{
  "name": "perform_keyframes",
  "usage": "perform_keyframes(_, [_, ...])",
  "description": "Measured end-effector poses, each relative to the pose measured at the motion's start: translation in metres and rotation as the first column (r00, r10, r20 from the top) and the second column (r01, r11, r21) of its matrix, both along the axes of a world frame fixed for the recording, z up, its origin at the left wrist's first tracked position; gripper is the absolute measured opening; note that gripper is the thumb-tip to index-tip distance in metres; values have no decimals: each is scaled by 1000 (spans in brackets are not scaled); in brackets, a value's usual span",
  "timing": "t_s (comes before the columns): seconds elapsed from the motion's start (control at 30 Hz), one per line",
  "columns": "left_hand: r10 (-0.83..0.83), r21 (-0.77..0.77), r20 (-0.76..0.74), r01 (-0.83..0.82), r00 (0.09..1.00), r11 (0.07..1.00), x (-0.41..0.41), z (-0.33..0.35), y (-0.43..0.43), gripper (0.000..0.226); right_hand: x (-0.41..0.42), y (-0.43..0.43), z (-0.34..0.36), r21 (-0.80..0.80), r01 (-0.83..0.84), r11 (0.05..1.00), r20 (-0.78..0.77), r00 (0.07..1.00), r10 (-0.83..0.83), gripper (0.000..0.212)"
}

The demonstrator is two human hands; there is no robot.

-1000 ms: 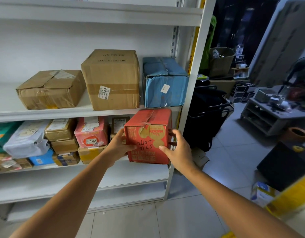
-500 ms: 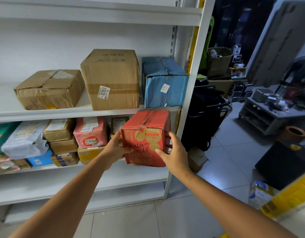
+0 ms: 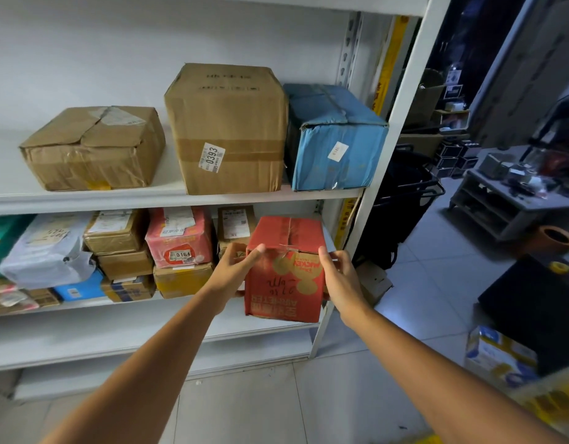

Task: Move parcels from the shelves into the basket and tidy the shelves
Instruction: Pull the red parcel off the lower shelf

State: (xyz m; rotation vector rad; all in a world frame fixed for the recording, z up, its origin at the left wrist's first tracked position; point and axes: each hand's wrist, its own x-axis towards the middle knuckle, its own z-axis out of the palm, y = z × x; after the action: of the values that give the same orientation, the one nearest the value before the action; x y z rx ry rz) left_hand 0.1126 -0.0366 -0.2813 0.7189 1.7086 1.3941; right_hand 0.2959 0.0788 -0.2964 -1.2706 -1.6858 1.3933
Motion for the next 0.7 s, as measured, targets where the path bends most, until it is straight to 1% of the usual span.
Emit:
perform_keyframes(0.07, [6, -25, 33, -5, 999, 1000, -9, -7, 6, 58, -7, 3, -8, -77, 37, 996, -18, 999, -39, 32])
perform_keyframes(0.2, [-12, -67, 60, 16, 998, 998, -21, -27, 22, 49, -12, 9, -21, -192, 70, 979, -29, 997, -76, 12])
perform_keyframes(0.27, [-34, -77, 79, 40, 996, 996, -21, -36, 33, 48, -9, 16, -27, -227, 71, 971, -28, 996, -79, 8])
perform_keyframes(0.33, [-56, -87, 107, 65, 993, 994, -18, -44, 44, 49, -6, 26, -33, -250, 77, 965, -9, 997, -82, 13])
perform_keyframes(0.43, [-92, -112, 150, 110, 984, 988, -17, -62, 62, 62, -3, 47, -44, -277, 72, 958, 15, 997, -71, 31])
perform_keyframes(0.53, [-83, -132, 174, 107, 981, 985, -18, -80, 83, 71, -5, 74, -58, -299, 61, 952, 36, 998, -53, 35])
perform_keyframes(0.63, [-65, -140, 195, 93, 979, 986, -18, -92, 104, 76, -12, 103, -78, -324, 57, 944, 55, 998, -41, 41])
perform_keyframes(0.7, [-44, -150, 208, 76, 977, 986, -17, -100, 119, 77, -17, 121, -93, -305, 50, 951, 77, 997, -28, 47])
